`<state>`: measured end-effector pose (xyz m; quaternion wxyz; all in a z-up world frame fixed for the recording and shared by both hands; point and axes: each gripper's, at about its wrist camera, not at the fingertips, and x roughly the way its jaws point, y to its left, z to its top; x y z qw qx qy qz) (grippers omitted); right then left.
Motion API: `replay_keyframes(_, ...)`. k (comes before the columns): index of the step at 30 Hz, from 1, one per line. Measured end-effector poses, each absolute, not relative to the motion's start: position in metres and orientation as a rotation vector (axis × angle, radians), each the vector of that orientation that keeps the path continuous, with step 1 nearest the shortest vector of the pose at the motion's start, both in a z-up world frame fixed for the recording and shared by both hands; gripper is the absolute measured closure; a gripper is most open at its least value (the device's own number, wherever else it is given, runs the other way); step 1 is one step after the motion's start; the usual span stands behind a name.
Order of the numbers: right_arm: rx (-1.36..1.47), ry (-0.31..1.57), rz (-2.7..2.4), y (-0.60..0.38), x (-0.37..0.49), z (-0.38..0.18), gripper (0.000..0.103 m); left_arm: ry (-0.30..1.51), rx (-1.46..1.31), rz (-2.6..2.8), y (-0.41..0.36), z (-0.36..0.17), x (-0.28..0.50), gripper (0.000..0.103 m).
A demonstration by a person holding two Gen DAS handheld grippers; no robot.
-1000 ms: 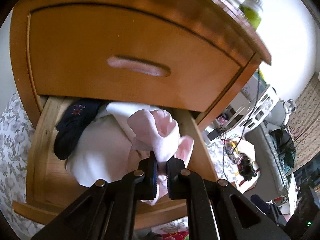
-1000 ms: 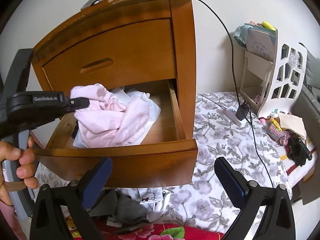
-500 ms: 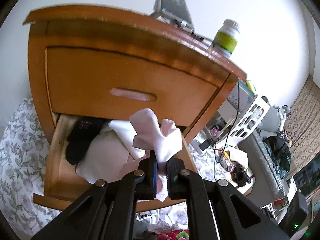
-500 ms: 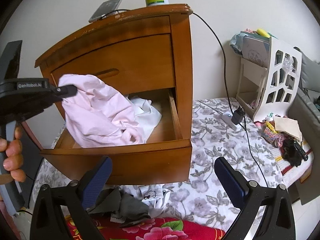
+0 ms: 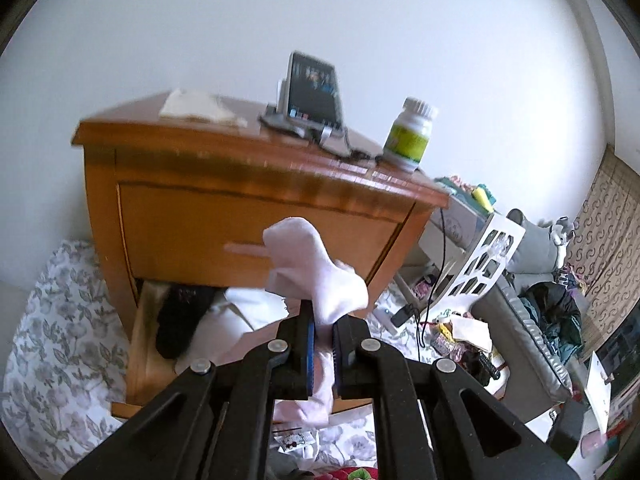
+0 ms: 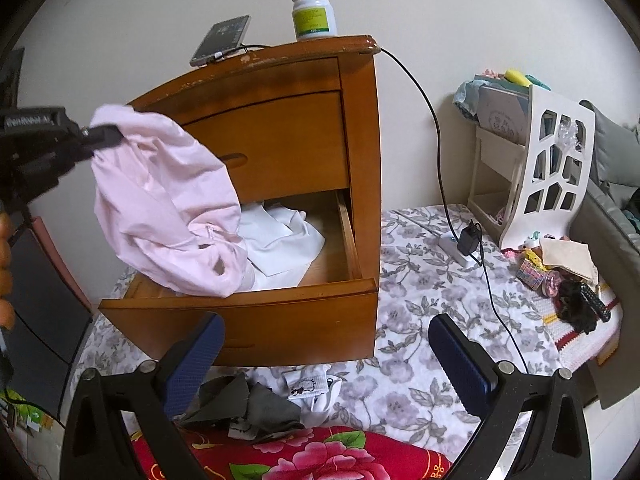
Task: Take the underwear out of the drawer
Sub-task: 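Lift the pink cloth out of the drawer with the left gripper, then lower the pink cloth onto the bedsheet beside the socks and open the left gripper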
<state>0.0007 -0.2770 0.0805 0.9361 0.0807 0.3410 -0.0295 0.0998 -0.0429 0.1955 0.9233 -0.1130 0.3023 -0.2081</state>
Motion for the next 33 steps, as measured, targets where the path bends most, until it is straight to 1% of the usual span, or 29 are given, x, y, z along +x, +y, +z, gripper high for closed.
replay_keyframes(14, 0.17, 0.651, -0.06, -0.274, -0.019, 0.098, 0.0, 0.41, -0.225, -0.431, -0.024, 0.277, 0.036, 0.096)
replay_keyframes(19, 0.171, 0.637, -0.06, -0.273, -0.024, 0.103, 0.0, 0.35, -0.216, -0.407, -0.018, 0.294, 0.007, 0.096)
replay_keyframes(23, 0.172, 0.628, -0.06, -0.272, -0.029, 0.107, 0.0, 0.306, -0.205, -0.386, -0.015, 0.3, -0.012, 0.096)
replay_keyframes(26, 0.172, 0.622, -0.059, -0.272, -0.033, 0.109, 0.0, 0.305, -0.207, -0.392, -0.012, 0.299, -0.02, 0.096)
replay_keyframes(33, 0.174, 0.612, -0.066, -0.273, -0.037, 0.113, 0.0, 0.331, -0.183, -0.386, -0.013, 0.277, -0.037, 0.096)
